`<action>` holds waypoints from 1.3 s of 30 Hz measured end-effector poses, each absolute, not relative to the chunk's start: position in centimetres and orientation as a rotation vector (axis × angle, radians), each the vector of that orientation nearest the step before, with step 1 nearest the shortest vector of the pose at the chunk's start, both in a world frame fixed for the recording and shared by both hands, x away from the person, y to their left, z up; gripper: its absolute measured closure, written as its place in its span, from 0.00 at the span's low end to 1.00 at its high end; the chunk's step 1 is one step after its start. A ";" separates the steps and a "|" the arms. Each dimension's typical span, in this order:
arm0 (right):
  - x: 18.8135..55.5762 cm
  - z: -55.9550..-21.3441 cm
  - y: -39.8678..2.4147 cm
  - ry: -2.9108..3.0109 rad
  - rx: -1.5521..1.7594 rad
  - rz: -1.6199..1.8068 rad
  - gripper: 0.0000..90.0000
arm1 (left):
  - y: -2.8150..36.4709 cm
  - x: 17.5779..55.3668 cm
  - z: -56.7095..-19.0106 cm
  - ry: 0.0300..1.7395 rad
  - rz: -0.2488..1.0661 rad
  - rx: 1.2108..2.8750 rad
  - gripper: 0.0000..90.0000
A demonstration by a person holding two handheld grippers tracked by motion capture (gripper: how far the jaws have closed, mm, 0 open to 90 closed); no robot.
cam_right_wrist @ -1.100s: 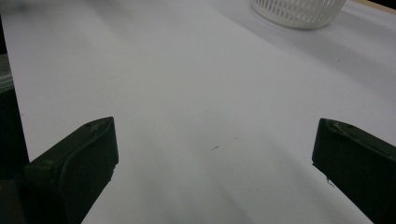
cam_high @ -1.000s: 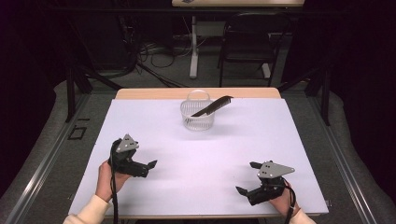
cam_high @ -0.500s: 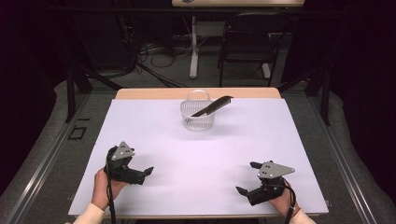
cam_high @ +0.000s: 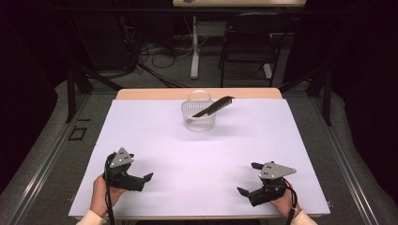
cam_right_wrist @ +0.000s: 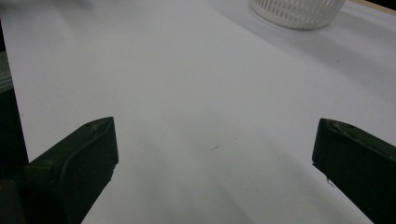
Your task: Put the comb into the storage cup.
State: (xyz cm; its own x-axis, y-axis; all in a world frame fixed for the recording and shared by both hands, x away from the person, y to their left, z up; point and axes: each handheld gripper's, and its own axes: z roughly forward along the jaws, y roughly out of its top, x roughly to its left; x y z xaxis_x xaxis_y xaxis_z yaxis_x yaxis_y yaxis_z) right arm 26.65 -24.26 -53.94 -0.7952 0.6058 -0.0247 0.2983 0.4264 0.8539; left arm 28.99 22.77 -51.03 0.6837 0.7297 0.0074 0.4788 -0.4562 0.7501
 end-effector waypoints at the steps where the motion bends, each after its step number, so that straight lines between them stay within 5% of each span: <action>1: 26.7 -53.9 -24.3 2.357 0.777 1.311 0.00 | 22.8 28.9 -51.1 0.921 0.429 2.137 0.00; 39: 26.6 -53.9 -24.3 2.360 0.773 1.315 0.00 | 23.9 26.5 -53.4 0.912 0.438 2.123 0.00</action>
State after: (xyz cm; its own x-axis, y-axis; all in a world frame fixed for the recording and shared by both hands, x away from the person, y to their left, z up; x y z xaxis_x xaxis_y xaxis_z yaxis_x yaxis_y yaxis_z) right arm 26.61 -24.27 -53.92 -0.7982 0.6020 -0.0229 0.2971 0.4263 0.8544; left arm 26.46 23.92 -53.43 0.6849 0.7286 0.0112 0.4640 -0.4480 0.7642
